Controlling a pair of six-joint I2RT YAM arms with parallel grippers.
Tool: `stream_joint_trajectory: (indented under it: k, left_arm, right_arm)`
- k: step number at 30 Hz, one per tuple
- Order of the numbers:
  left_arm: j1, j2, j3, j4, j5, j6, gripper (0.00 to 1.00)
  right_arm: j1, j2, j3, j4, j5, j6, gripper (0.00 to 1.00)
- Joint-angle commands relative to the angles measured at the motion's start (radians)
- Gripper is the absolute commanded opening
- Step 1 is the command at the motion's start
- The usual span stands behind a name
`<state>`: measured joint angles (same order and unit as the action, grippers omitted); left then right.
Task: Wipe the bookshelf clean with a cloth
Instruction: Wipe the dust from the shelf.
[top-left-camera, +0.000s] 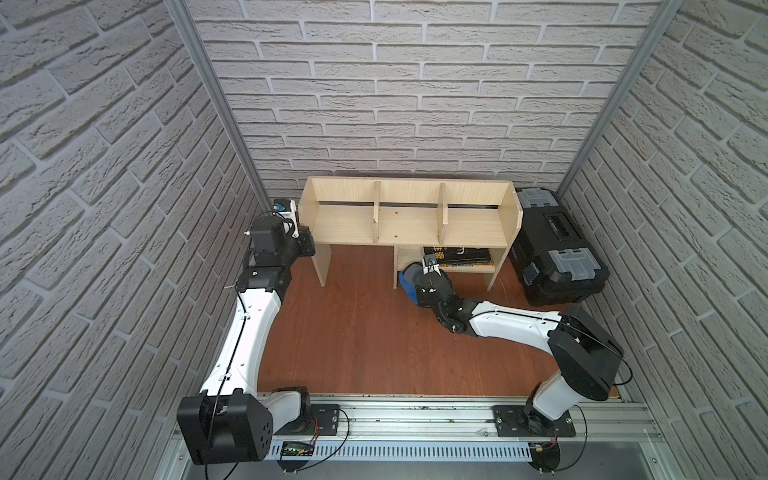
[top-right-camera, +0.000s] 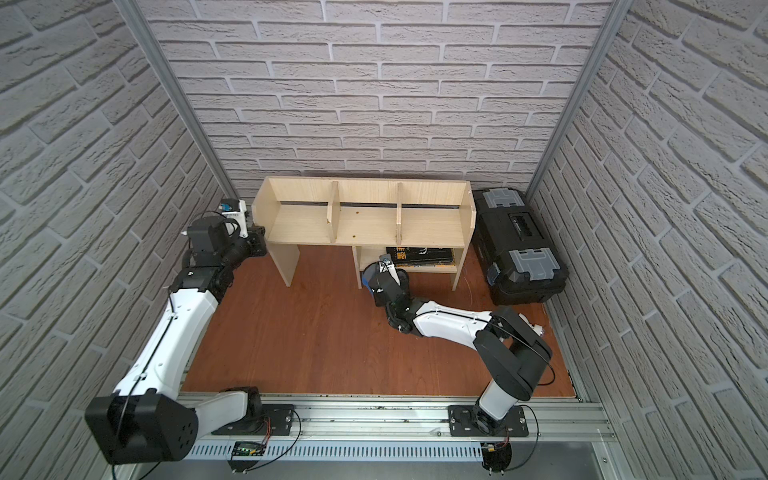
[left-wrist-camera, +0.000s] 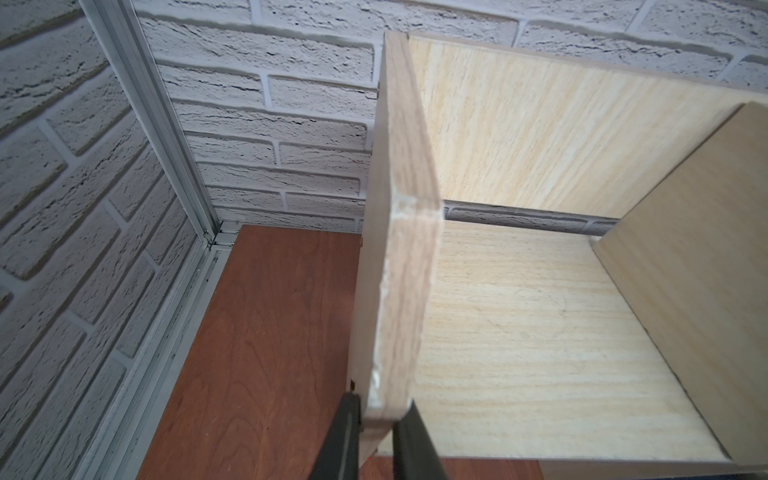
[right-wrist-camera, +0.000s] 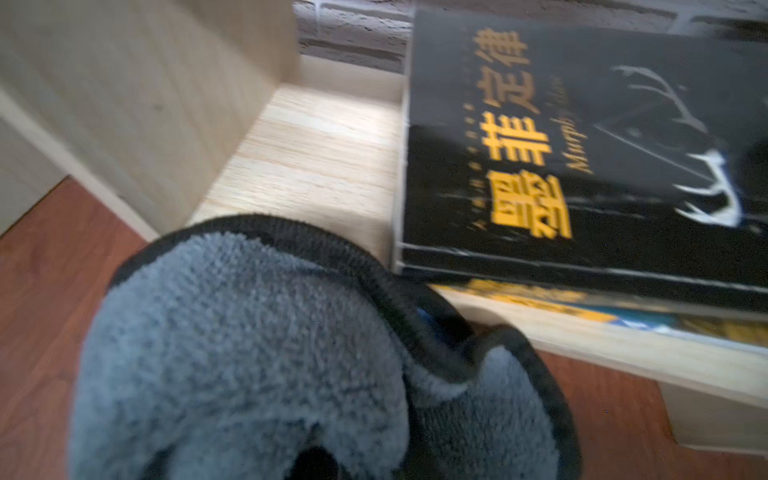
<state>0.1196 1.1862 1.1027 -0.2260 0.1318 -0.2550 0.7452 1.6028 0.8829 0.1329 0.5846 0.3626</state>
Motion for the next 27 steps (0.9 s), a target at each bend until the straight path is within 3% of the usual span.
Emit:
stream_joint_trajectory:
  k: [1,8,11,14,17,27]
  left_arm:
    - [0.004,-0.042,-0.009,0.068,0.051,-0.044,0.0]
    - [0.003,-0.041,-0.008,0.068,0.053,-0.047,0.0]
    - [0.003,-0.043,-0.01,0.068,0.056,-0.048,0.0]
    - [0.004,-0.041,-0.012,0.068,0.047,-0.047,0.0]
    - [0.008,-0.036,-0.009,0.069,0.061,-0.053,0.0]
    - [0.009,-0.044,-0.013,0.071,0.058,-0.055,0.0]
  right_arm:
    - [-0.063,-0.093,-0.065,0.004,0.068,0.031,0.03]
    - [-0.246,-0.265,-0.207,-0.071,0.094,0.055,0.03]
    - [-0.333,-0.303,-0.233,-0.089,0.064,0.074,0.03]
    - [-0.346,-0.304,-0.208,-0.117,-0.007,0.058,0.03]
    - [-0.307,-0.269,-0.156,-0.135,-0.089,0.062,0.03]
    - [0.005,-0.03,0.087,-0.126,-0.037,0.079,0.03]
